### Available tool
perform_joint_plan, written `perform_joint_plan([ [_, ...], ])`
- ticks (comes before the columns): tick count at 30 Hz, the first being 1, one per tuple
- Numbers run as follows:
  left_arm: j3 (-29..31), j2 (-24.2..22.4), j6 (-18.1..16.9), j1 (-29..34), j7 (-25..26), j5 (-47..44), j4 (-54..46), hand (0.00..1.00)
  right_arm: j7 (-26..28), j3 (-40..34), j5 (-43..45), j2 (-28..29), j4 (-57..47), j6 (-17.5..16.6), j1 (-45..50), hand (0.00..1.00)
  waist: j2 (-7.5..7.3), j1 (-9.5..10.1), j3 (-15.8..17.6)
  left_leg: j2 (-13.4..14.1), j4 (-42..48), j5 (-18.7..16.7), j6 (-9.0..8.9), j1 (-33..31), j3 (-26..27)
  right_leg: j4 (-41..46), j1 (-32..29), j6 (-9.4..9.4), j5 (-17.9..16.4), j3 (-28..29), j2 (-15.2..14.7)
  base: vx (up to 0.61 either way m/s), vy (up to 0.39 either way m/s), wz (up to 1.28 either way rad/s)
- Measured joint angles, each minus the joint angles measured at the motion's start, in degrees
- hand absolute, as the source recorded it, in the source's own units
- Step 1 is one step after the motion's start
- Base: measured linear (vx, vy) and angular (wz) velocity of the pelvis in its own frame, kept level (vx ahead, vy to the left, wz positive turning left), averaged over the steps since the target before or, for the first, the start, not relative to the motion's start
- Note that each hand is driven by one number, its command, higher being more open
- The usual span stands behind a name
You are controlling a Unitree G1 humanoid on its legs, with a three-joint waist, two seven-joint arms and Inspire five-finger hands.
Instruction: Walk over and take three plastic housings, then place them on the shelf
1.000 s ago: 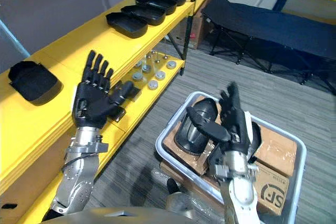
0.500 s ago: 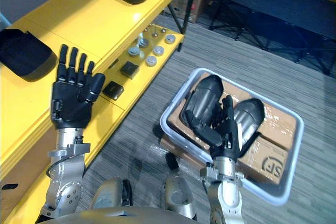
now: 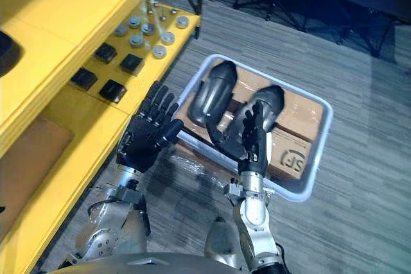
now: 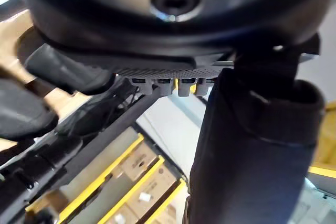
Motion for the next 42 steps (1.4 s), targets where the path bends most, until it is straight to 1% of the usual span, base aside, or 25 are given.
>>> perform_joint_plan([
  [2, -0.9, -0.7, 0.0, 1.2, 0.0, -2.0, 1.4, 1.0, -0.2, -0.9, -1.1, -0.9, 0.0, 1.4, 3.0, 1.0, 0.2, -0.96, 0.0, 1.4, -0.8, 0.9, 0.84, 3.2, -0.2, 0.0, 1.4, -0.1, 0.0, 0.2, 1.4, -0.08, -0.214, -0.49],
  [3, -1.3, -0.9, 0.0, 1.4, -0.3, -4.6, 2.5, 1.0, -0.3, -2.2, -2.1, -1.5, -0.2, 1.6, 5.0, 1.0, 0.53, -1.05, -0.4, 1.9, -0.9, 1.1, 1.17, 4.7, 0.0, 0.0, 1.7, -0.74, 0.0, 0.9, 1.8, -0.09, -0.109, -0.67],
  [4, -1.2, -1.4, 0.0, 1.3, -1.0, -6.9, 3.4, 1.0, 0.0, -3.7, -1.5, -2.4, -0.4, 1.5, 6.1, 1.0, 0.87, -1.19, -0.9, 1.9, -1.1, 1.1, 1.14, 5.3, 0.0, -0.5, 1.1, -2.3, -0.3, 2.0, 1.8, -0.1, -0.071, -0.71],
  [5, -1.2, -1.6, -0.2, 1.1, -1.2, -7.1, 4.0, 1.0, 0.5, -4.7, -0.2, -2.5, -0.4, 1.5, 6.3, 1.0, 1.02, -1.37, -1.0, 1.9, -1.1, 0.5, 1.0, 5.2, -0.2, -1.1, 0.4, -2.92, -0.1, 2.4, 1.7, -0.11, 0.027, -0.82],
  [6, -1.2, -2.3, -0.5, 0.9, -1.0, -7.0, 5.0, 1.0, 2.0, -6.5, 4.0, -3.0, -0.4, 1.8, 6.2, 1.0, 2.01, -1.33, -1.6, 1.0, -0.7, -1.9, 0.86, 5.2, -1.1, -1.9, -1.1, -2.79, 0.9, 4.4, 1.7, -0.09, 0.076, -0.67],
  [7, -1.3, -2.4, -0.6, 0.9, -0.7, -7.0, 5.2, 1.0, 2.3, -7.5, 5.7, -3.0, -0.4, 1.9, 6.2, 1.0, 2.43, -1.44, -1.9, 0.2, -0.6, -3.3, 1.04, 5.3, -1.4, -2.5, -1.7, -2.49, 1.5, 5.1, 1.5, -0.11, 0.175, -0.73],
  [8, -1.6, -2.5, -0.6, 0.8, 0.0, -6.9, 5.3, 1.0, 2.4, -9.6, 7.2, -2.8, -0.3, 2.3, 6.3, 1.0, 2.65, -2.42, -2.0, -1.0, -0.9, -5.5, 0.82, 5.2, -1.3, -4.0, -2.4, -1.71, 2.8, 6.3, 0.8, -0.08, 0.168, -0.46],
  [11, -2.1, -2.2, -0.6, -0.2, 0.3, -5.9, 6.4, 1.0, 2.3, -10.2, 9.3, -1.5, -0.4, 2.9, 7.2, 1.0, 1.27, -2.79, -2.2, -3.3, -1.3, -5.3, -0.12, 5.2, 0.2, -6.4, -2.7, 0.17, 5.2, 7.8, -1.6, -0.05, 0.159, -0.25],
  [13, -2.0, -1.6, -0.2, -1.2, 1.4, -3.6, 6.7, 1.0, 2.2, -9.8, 9.2, 0.5, 0.0, 3.9, 6.9, 1.0, -0.59, -2.17, -1.6, -4.7, -1.8, -4.6, -0.56, 5.0, 1.0, -8.5, -2.6, 1.18, 7.7, 8.0, -3.2, -0.05, 0.166, -0.2],
  [14, -1.6, -1.4, -0.1, -1.4, 2.4, -1.8, 6.7, 1.0, 2.2, -9.6, 9.2, 1.1, 1.4, 4.5, 5.6, 1.0, -1.18, -1.87, -1.6, -5.0, -1.8, -4.5, -0.41, 4.6, 1.6, -10.2, -2.6, 1.41, 9.5, 7.7, -3.5, -0.03, 0.102, -0.24],
  [16, -0.4, -0.9, 0.2, -1.7, 3.4, 1.6, 6.7, 1.0, 1.8, -10.1, 9.2, 1.7, 5.5, 4.5, 2.4, 1.0, -1.59, -1.8, -1.5, -5.3, -1.8, -4.2, 0.02, 4.0, 2.0, -12.6, -2.1, 1.5, 12.0, 6.8, -4.0, -0.02, 0.063, -0.14],
  [18, 0.4, 0.2, 0.8, -2.6, 4.2, 5.3, 6.7, 1.0, 0.3, -11.8, 9.1, 2.0, 10.5, 4.6, -1.6, 1.0, -1.83, -1.3, -1.2, -5.7, -1.8, -4.0, 0.19, 3.4, 2.0, -14.8, -1.6, 1.55, 13.5, 6.1, -4.5, -0.07, 0.062, 0.03],
  [20, 0.6, 0.8, 0.9, -4.3, 4.7, 5.5, 6.5, 1.0, -1.8, -14.6, 9.1, 2.0, 14.6, 5.1, -5.7, 1.0, -2.0, -0.51, -0.1, -5.8, -1.8, -4.3, -0.15, 2.0, 1.3, -16.0, -1.8, 1.57, 13.8, 5.2, -4.6, -0.11, 0.022, 0.13],
  [21, 1.2, 0.8, 1.0, -5.1, 5.1, 5.3, 6.0, 1.0, -3.2, -16.5, 9.2, 1.7, 16.4, 5.8, -9.3, 1.0, -1.93, -0.07, 1.6, -5.9, -2.0, -3.8, -0.48, 1.4, 0.3, -16.0, -2.4, 1.05, 13.7, 4.5, -4.4, -0.16, -0.022, 0.13],
  [22, 1.5, 0.9, 1.1, -5.4, 5.5, 5.3, 5.7, 1.0, -4.6, -18.0, 9.2, 1.0, 17.5, 6.1, -12.3, 1.0, -1.59, 0.5, 2.1, -5.8, -2.3, -3.1, -0.62, -0.1, -0.6, -16.0, -3.9, 0.29, 13.8, 4.2, -4.0, -0.14, -0.032, 0.08],
  [23, 1.6, 1.0, 1.2, -5.7, 5.7, 5.3, 5.5, 1.0, -5.2, -18.5, 9.2, 0.3, 17.9, 6.3, -13.9, 1.0, -1.49, 0.71, 3.0, -5.8, -2.8, -2.5, -0.8, -0.1, -1.0, -16.1, -4.1, -0.02, 14.0, 4.1, -3.9, -0.08, -0.033, 0.09],
  [25, 1.8, 1.2, 1.4, -6.5, 5.8, 5.3, 5.4, 1.0, -6.9, -19.6, 9.2, -3.5, 18.2, 7.9, -19.7, 1.0, -0.78, 0.79, 5.5, -5.6, -3.2, -1.2, -1.23, -1.6, -2.7, -16.2, -5.1, -0.29, 14.7, 3.0, -3.3, -0.06, -0.033, 0.15],
  [27, 1.8, 1.5, 2.1, -7.0, 5.8, 5.3, 5.4, 1.0, -7.6, -20.3, 9.2, -5.7, 18.6, 8.8, -23.6, 1.0, -0.66, 1.05, 6.8, -5.5, -3.4, -0.7, -0.77, -2.4, -3.3, -16.9, -5.4, 0.06, 15.8, 2.7, -3.0, -0.02, -0.024, 0.09],
  [31, 1.2, 1.5, 3.7, -9.4, 5.8, 5.2, 5.6, 1.0, -7.0, -20.4, 9.2, -9.2, 23.4, 9.6, -30.3, 1.0, -0.12, 1.31, 7.8, -5.7, -3.5, -0.3, -0.66, -3.9, -4.8, -16.8, -5.8, 0.16, 16.1, 1.0, -3.0, 0.02, -0.009, 0.17],
  [33, 0.7, 0.9, 3.6, -11.5, 5.8, 5.2, 7.1, 1.0, -6.2, -20.4, 9.2, -11.3, 26.3, 10.0, -32.8, 1.0, 0.96, 2.46, 8.5, -6.0, -3.9, 0.1, -0.44, -3.9, -5.5, -16.4, -5.8, 0.16, 16.1, -0.3, -3.1, 0.03, -0.008, 0.16],
  [36, 1.5, -0.3, 3.4, -13.5, 5.8, 5.2, 9.8, 1.0, -5.0, -19.9, 9.1, -13.8, 28.7, 11.1, -36.9, 1.0, 2.72, 2.48, 9.4, -6.7, -4.0, 0.5, 0.02, -5.1, -6.4, -14.9, -7.0, 0.17, 16.0, -1.9, -3.7, -0.01, 0.014, 0.19],
  [38, 1.9, -0.8, 3.5, -14.0, 5.8, 4.6, 11.0, 1.0, -4.1, -19.4, 9.1, -15.6, 30.9, 12.1, -39.8, 1.0, 3.3, 2.58, 10.0, -7.3, -4.1, 1.0, 0.28, -5.9, -6.5, -14.5, -7.9, 0.18, 16.0, -2.1, -4.3, -0.02, 0.032, 0.12],
  [40, 1.8, -0.8, 4.6, -14.7, 5.6, 4.5, 13.4, 1.0, -3.5, -19.4, 9.2, -18.2, 35.2, 14.1, -43.1, 1.0, 4.32, 2.92, 10.6, -7.9, -4.9, 1.5, 0.57, -5.9, -6.9, -13.4, -8.3, 0.28, 15.9, -3.0, -5.0, -0.04, 0.033, 0.14],
  [41, 1.8, -0.7, 4.8, -14.7, 5.6, 4.5, 13.7, 1.0, -3.3, -19.4, 9.2, -18.7, 36.3, 14.6, -44.0, 1.0, 4.51, 3.14, 10.7, -8.0, -5.0, 1.6, 0.59, -5.9, -6.9, -13.0, -8.7, 0.27, 15.9, -3.3, -5.0, -0.05, 0.017, 0.04],
  [42, 1.7, -0.7, 5.3, -14.7, 5.6, 4.9, 14.7, 1.0, -2.5, -19.2, 9.2, -20.6, 39.2, 16.1, -46.1, 1.0, 4.99, 3.68, 11.1, -8.1, -5.1, 1.8, 0.67, -5.9, -6.8, -12.4, -9.0, 0.36, 15.7, -3.4, -5.3, -0.05, 0.011, -0.01],
])
